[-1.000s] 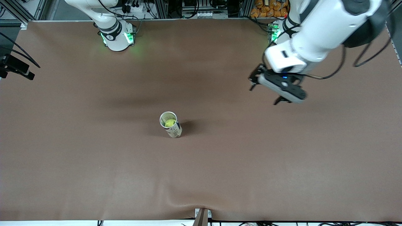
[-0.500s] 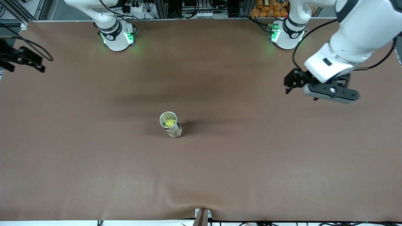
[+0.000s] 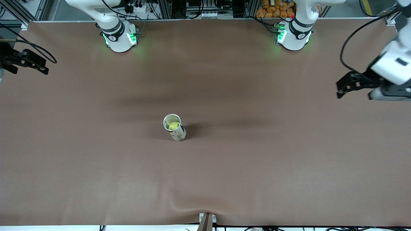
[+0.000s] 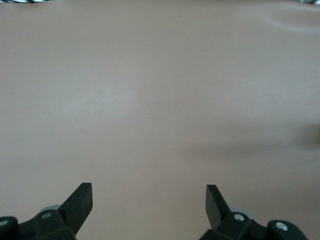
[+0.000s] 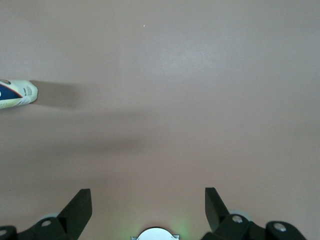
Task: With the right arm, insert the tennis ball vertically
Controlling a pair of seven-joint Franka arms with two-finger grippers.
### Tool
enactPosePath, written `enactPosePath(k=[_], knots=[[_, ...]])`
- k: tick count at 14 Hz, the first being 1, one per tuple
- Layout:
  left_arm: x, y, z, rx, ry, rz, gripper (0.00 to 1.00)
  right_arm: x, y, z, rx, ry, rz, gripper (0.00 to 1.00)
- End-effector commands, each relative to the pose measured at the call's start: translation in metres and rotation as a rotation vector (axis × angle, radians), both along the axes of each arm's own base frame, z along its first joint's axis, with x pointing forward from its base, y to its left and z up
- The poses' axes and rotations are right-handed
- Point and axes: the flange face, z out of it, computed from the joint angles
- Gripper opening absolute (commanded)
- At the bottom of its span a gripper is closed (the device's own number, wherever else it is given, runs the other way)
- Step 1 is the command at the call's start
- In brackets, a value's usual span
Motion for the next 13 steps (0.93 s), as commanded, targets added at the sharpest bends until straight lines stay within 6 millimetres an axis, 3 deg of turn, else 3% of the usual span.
enactPosePath(k=[1, 3, 4, 7, 13], knots=[[-0.013, 0.021, 0.015, 0.021, 0.008, 0.044, 1.0, -0.01, -0.018, 0.014, 0.009, -0.028, -0.036, 1.0], [-0.023, 0.044, 0.031, 0.021, -0.013, 0.077, 1.0, -0.01, -0.016, 0.011, 0.011, -0.018, -0.033, 1.0], [-0.028, 0.047, 0.033, 0.022, -0.005, 0.08, 1.0, -0.011, -0.015, 0.0, 0.015, 0.005, -0.032, 1.0], [-0.043, 0.061, 0.031, 0.019, 0.065, 0.106, 1.0, -0.016, -0.014, -0.001, 0.015, 0.002, -0.028, 1.0], [-0.05, 0.056, 0.018, 0.012, 0.1, 0.122, 1.0, -0.015, -0.016, 0.003, 0.016, -0.023, -0.032, 1.0]])
